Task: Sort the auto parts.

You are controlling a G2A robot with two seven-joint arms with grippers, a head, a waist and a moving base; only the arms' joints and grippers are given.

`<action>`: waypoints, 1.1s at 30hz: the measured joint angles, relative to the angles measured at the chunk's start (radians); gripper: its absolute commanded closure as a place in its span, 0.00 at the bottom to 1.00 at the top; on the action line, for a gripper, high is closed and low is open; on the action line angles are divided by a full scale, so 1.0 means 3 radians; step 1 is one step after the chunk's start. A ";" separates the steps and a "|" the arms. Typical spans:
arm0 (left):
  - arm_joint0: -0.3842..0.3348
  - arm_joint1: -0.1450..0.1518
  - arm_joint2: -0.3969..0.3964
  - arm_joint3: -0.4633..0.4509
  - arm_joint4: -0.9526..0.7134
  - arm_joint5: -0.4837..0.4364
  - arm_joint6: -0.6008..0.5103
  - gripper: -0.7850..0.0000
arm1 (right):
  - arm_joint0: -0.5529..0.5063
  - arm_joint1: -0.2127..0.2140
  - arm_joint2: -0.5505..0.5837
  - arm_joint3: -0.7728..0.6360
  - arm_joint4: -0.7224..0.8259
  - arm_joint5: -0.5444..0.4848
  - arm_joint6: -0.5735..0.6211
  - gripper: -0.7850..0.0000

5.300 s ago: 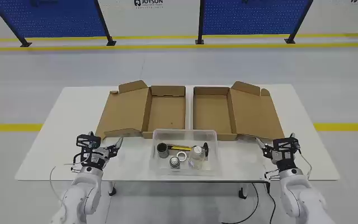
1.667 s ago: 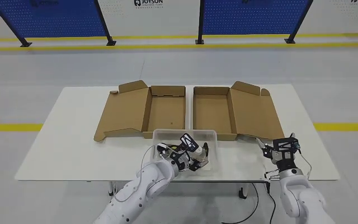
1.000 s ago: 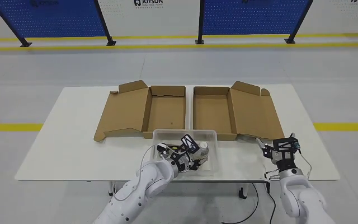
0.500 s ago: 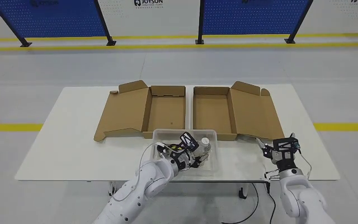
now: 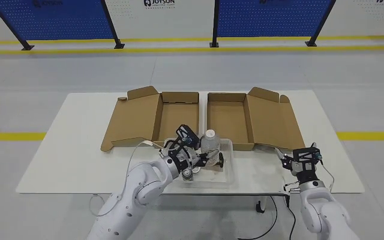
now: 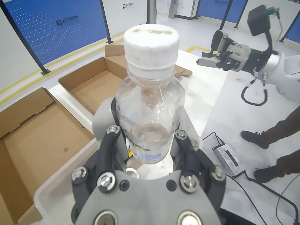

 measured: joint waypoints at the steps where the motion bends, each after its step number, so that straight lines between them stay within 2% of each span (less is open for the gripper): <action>1: 0.0033 0.0012 -0.0050 -0.0045 -0.0115 -0.0062 -0.0064 1.00 | 0.0000 0.0000 0.0000 0.0000 0.0000 0.0000 0.0000 0.00; 8: 0.0183 0.0082 -0.0231 -0.0193 0.0018 -0.0394 -0.0126 1.00 | 0.0000 0.0000 0.0000 0.0000 0.0000 0.0000 0.0000 0.00; 21: 0.0241 0.0122 -0.0245 -0.0212 0.0233 -0.0477 0.0021 1.00 | 0.0000 0.0000 0.0000 0.0000 0.0000 0.0000 0.0000 0.00; 26: 0.0154 0.0110 -0.0256 -0.0155 0.0455 -0.0174 0.0254 1.00 | 0.0000 0.0000 0.0000 0.0000 0.0000 0.0000 0.0000 0.00; 29: 0.0025 0.0082 -0.0261 -0.0049 0.0605 0.0228 0.0405 1.00 | 0.0000 0.0000 0.0000 0.0000 0.0000 0.0000 0.0000 0.00; 33: -0.0235 0.0030 -0.0199 0.0148 0.0664 0.0727 0.0414 1.00 | 0.0000 0.0000 0.0000 0.0000 0.0000 0.0000 0.0000 0.00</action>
